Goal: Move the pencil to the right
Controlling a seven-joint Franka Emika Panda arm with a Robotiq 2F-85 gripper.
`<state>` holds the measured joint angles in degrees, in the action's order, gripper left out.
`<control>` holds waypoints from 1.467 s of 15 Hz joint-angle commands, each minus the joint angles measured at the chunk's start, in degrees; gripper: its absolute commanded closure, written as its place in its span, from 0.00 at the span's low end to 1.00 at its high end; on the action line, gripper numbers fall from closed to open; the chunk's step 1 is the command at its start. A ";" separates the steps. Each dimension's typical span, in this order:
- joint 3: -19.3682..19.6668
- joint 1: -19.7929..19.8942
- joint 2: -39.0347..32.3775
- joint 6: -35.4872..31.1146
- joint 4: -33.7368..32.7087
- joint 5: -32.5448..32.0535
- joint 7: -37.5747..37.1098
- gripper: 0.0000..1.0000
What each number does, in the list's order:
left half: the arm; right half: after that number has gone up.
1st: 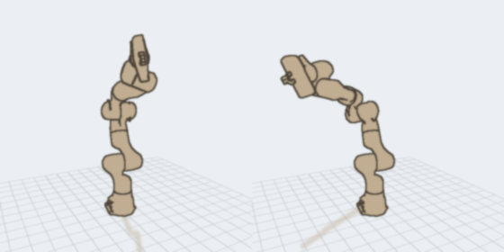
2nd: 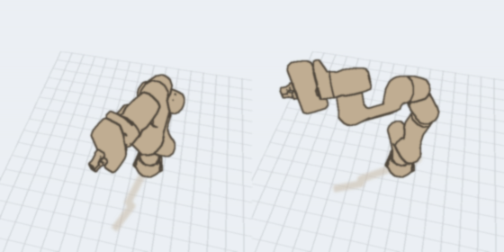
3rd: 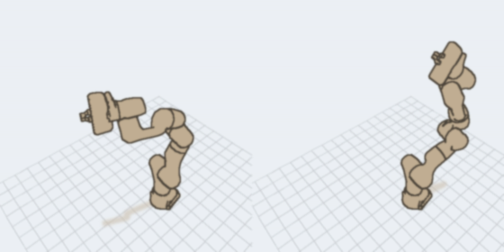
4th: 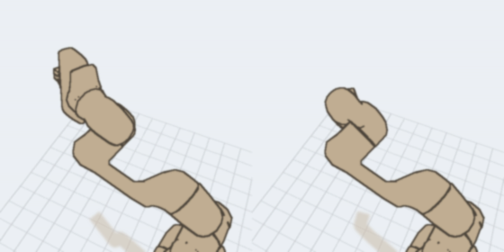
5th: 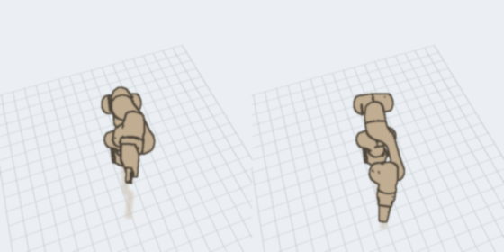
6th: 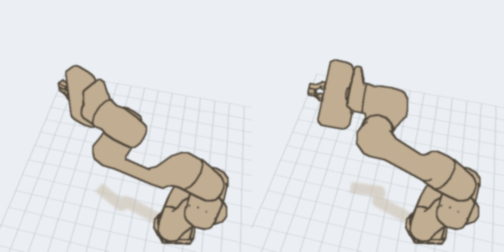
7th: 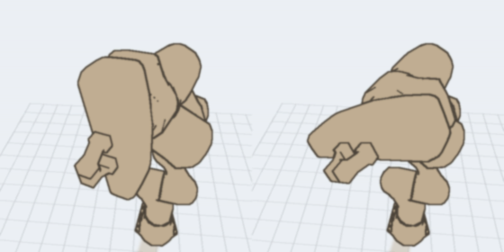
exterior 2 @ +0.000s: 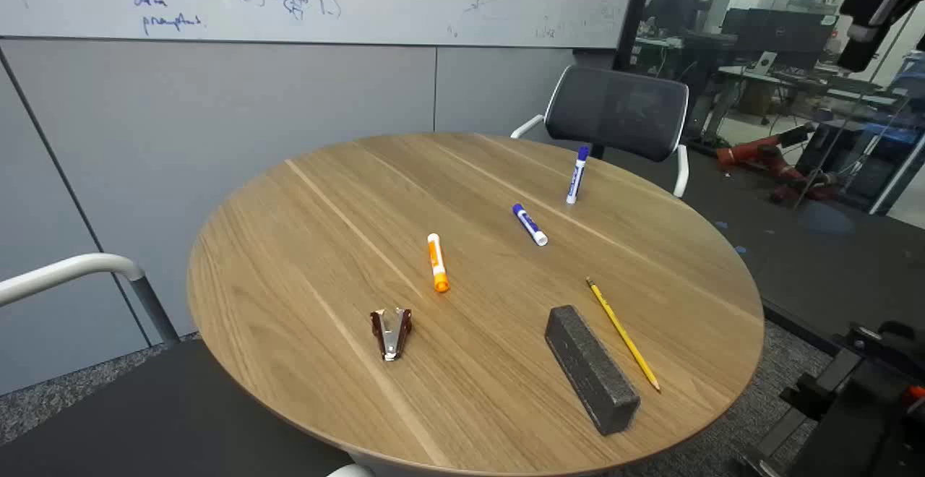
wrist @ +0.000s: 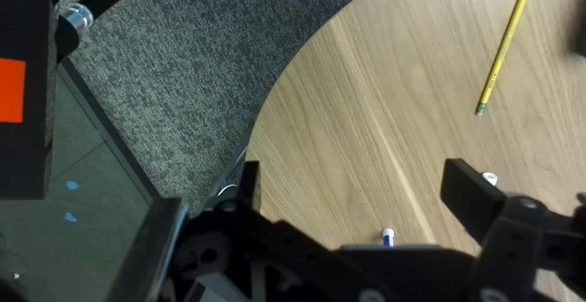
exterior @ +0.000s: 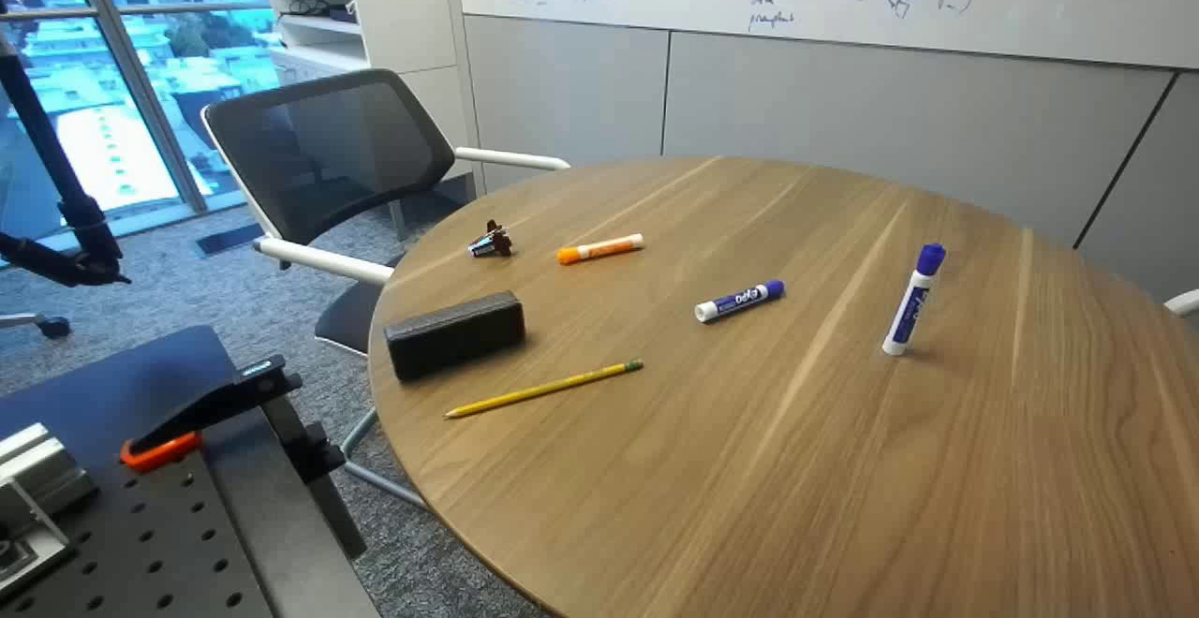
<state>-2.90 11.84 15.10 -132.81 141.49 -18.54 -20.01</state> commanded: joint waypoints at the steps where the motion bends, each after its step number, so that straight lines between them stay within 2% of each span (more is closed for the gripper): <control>1: 1.16 -1.19 0.00 0.24 -0.17 -0.33 -0.20 0.00; 5: 0.23 -1.38 -2.84 -0.40 -0.91 -1.50 -2.28 0.00; 9: -0.20 -3.05 -10.44 -3.28 -1.50 -2.59 -6.34 0.00; 16: 2.32 -9.08 -27.07 -16.36 -4.62 -1.28 -13.05 0.00; 19: 3.33 -12.04 -32.88 -19.63 -8.17 2.99 -11.36 0.00; 22: 3.90 -14.15 -39.23 -19.23 -13.61 7.65 -9.47 0.00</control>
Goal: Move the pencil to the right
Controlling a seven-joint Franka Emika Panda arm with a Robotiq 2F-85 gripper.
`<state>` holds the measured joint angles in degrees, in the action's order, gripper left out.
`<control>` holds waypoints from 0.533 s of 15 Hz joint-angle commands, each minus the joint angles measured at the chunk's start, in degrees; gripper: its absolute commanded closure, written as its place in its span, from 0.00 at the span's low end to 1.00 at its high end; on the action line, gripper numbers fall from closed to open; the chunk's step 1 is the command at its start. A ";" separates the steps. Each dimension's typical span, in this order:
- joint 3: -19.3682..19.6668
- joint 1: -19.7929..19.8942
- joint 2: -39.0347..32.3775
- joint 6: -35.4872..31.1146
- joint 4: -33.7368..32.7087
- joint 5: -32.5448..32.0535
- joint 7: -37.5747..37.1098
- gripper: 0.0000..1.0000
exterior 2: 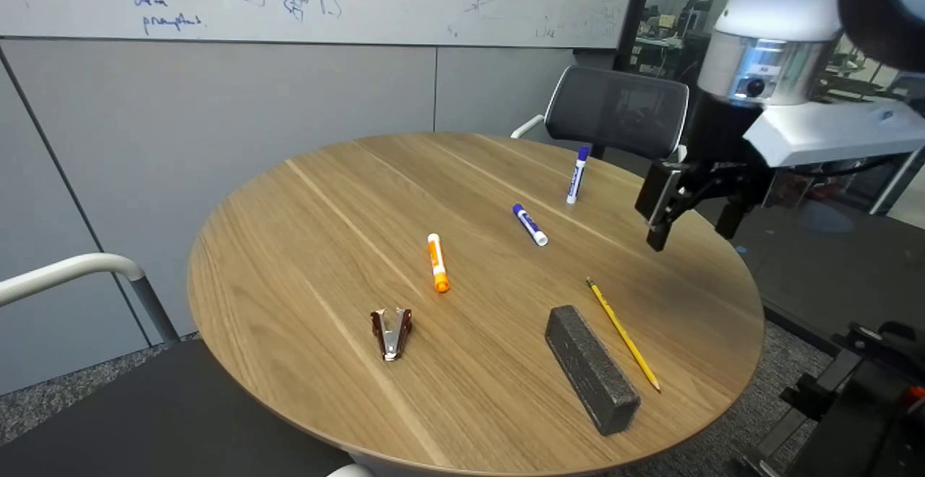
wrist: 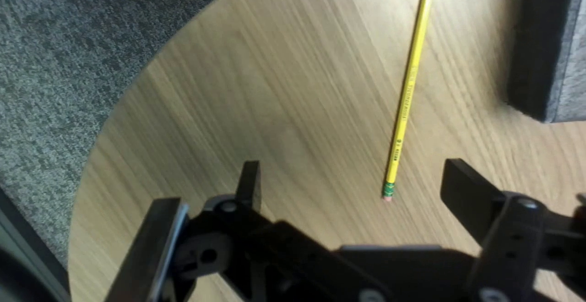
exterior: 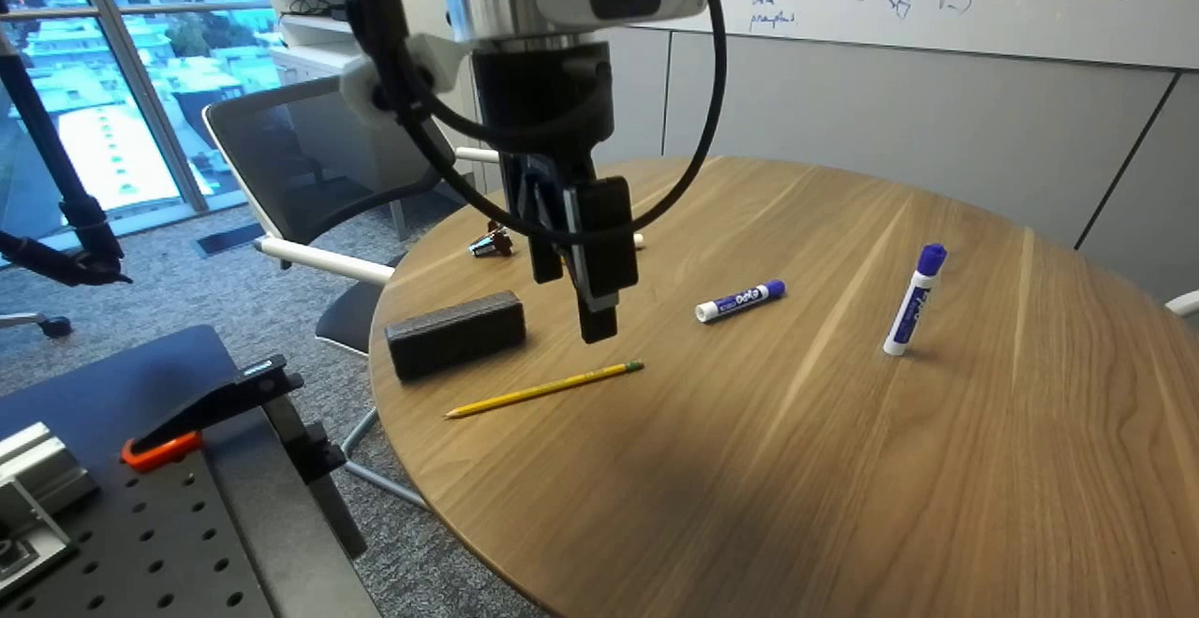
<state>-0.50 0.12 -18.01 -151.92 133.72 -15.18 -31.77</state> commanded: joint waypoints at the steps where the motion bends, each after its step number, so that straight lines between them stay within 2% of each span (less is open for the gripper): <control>1: 1.69 -3.00 -8.07 0.62 -7.71 5.78 2.92 0.00; 8: 3.10 -5.82 -18.73 1.77 -16.27 10.93 6.11 0.00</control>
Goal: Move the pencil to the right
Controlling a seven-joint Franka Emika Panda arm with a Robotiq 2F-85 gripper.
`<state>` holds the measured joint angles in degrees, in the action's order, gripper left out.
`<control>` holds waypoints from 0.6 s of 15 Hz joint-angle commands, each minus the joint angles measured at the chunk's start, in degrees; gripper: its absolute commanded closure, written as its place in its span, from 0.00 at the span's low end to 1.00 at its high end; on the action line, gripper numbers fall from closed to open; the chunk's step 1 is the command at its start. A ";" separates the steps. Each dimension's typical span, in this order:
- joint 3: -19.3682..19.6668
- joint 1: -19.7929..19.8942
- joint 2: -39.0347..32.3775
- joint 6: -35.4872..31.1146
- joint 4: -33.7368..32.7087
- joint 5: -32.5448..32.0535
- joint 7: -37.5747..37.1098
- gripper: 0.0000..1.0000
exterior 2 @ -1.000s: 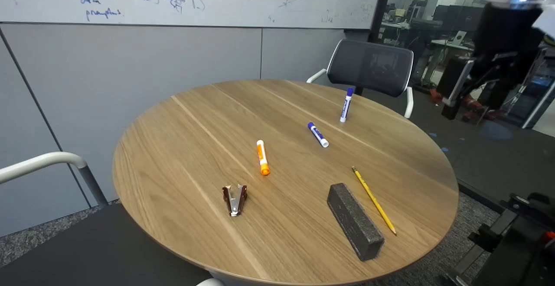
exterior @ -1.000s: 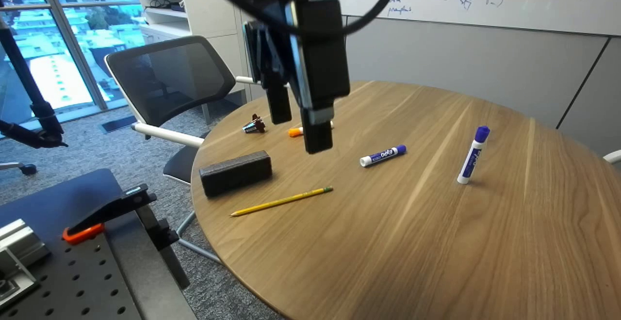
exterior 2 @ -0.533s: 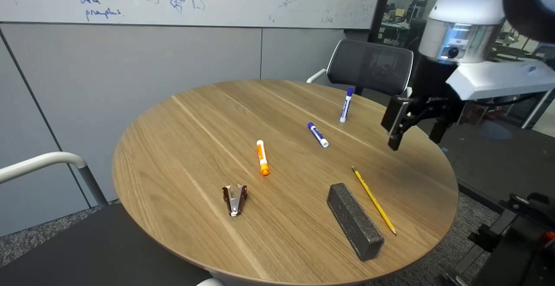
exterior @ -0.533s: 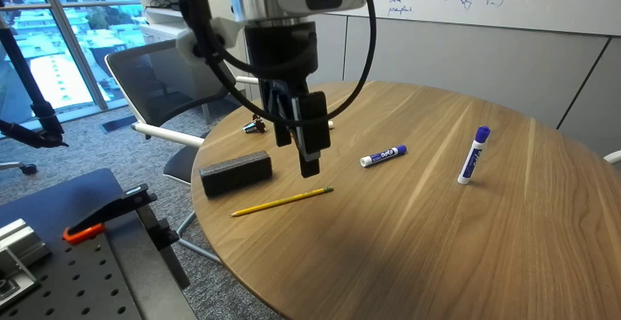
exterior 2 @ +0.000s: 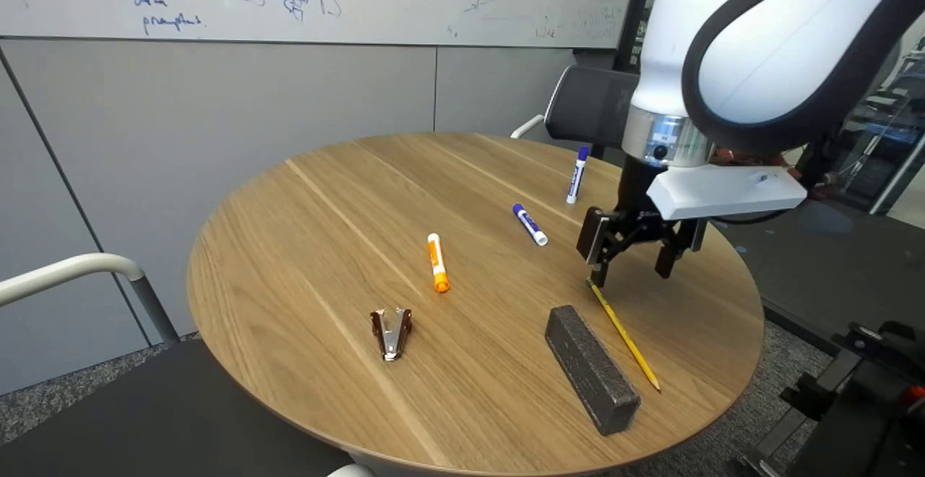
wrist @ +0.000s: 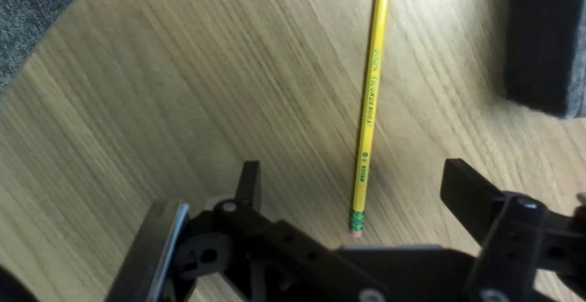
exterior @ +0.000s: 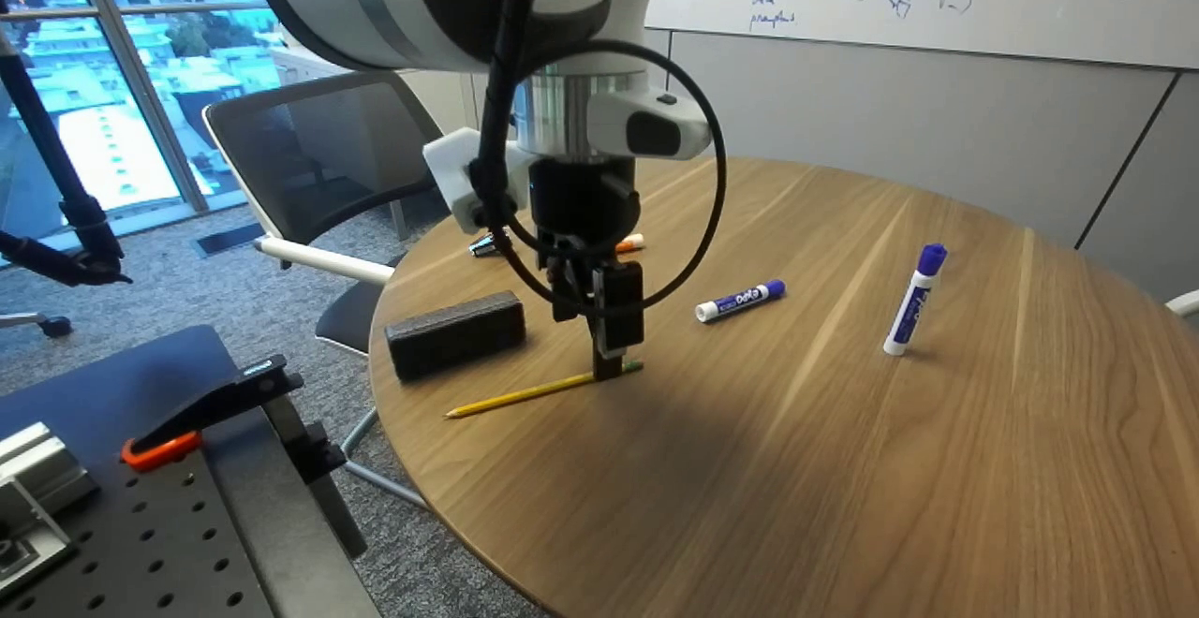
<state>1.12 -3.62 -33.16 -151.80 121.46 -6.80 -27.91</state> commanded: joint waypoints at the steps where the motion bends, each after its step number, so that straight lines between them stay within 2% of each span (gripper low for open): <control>1: 1.68 -2.47 -4.63 1.39 -4.66 2.78 2.40 0.00; 2: 1.83 -2.83 -5.34 1.42 -5.12 2.94 2.46 0.11; 3: 1.47 -2.72 -5.94 1.22 -5.45 3.57 2.82 0.28; 9: 1.52 -2.96 -7.52 1.85 -6.99 5.78 3.70 0.73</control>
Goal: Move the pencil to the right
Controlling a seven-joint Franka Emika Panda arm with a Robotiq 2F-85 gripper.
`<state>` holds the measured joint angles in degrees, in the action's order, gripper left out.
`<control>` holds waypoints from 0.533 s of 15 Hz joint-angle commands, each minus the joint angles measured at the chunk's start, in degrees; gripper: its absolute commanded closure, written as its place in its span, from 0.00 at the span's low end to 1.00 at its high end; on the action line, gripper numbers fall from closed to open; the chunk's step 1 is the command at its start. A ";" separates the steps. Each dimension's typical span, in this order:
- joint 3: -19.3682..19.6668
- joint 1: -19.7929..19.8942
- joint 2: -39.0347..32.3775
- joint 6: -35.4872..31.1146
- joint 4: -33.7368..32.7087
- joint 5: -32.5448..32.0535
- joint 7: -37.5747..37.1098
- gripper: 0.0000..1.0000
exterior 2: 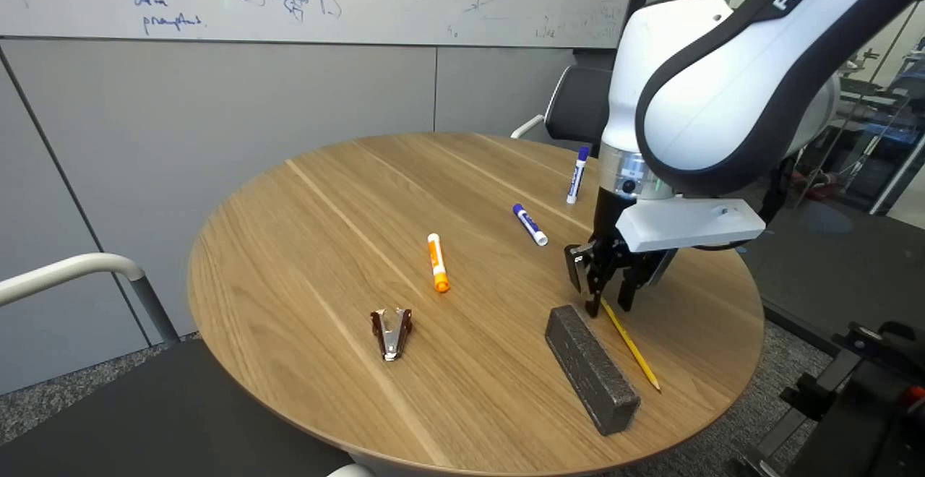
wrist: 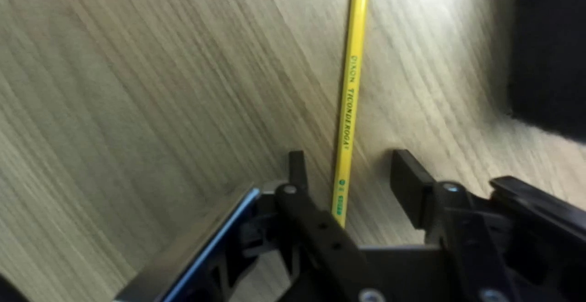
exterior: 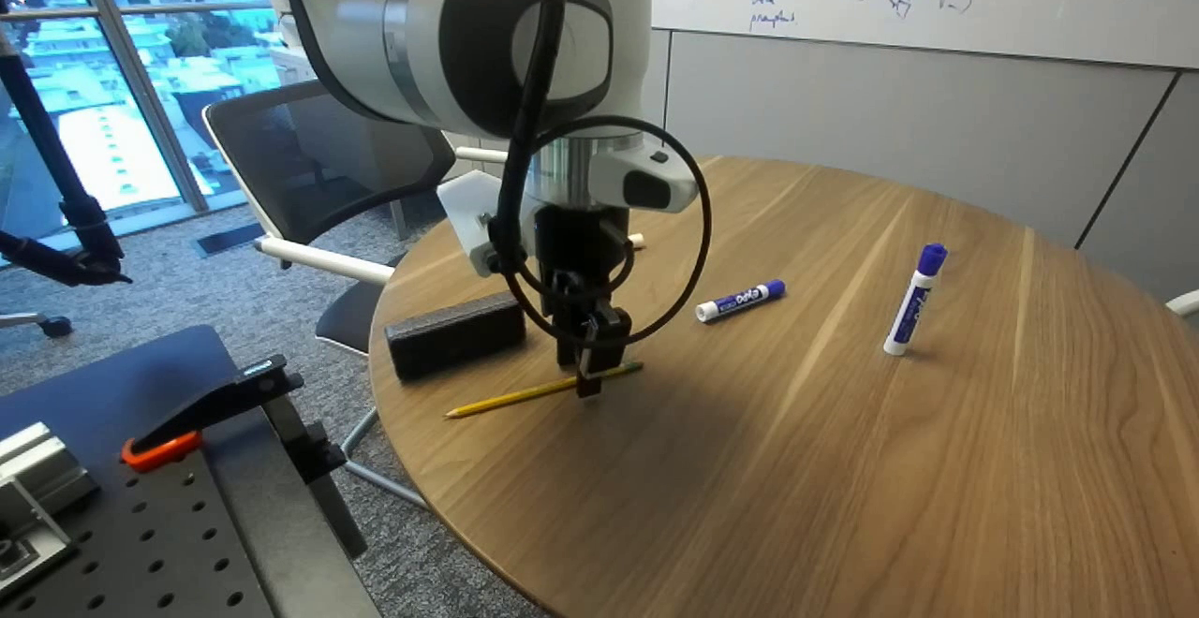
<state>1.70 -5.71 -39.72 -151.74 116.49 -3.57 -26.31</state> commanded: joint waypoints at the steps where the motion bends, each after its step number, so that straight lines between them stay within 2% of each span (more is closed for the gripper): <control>1: 1.01 -0.77 -1.22 1.88 -2.34 2.84 2.19 0.80; 3: 1.13 -0.52 -1.34 2.53 -2.86 3.29 2.46 0.95; 4: 1.20 -0.45 -1.20 2.70 -2.87 3.43 2.54 0.99; 7: 1.23 -0.14 0.42 4.10 -2.65 3.99 3.16 0.98; 8: 0.99 0.18 2.95 4.79 -1.44 4.22 3.82 0.98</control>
<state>2.57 -5.69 -40.36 -149.80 114.36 -1.64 -25.36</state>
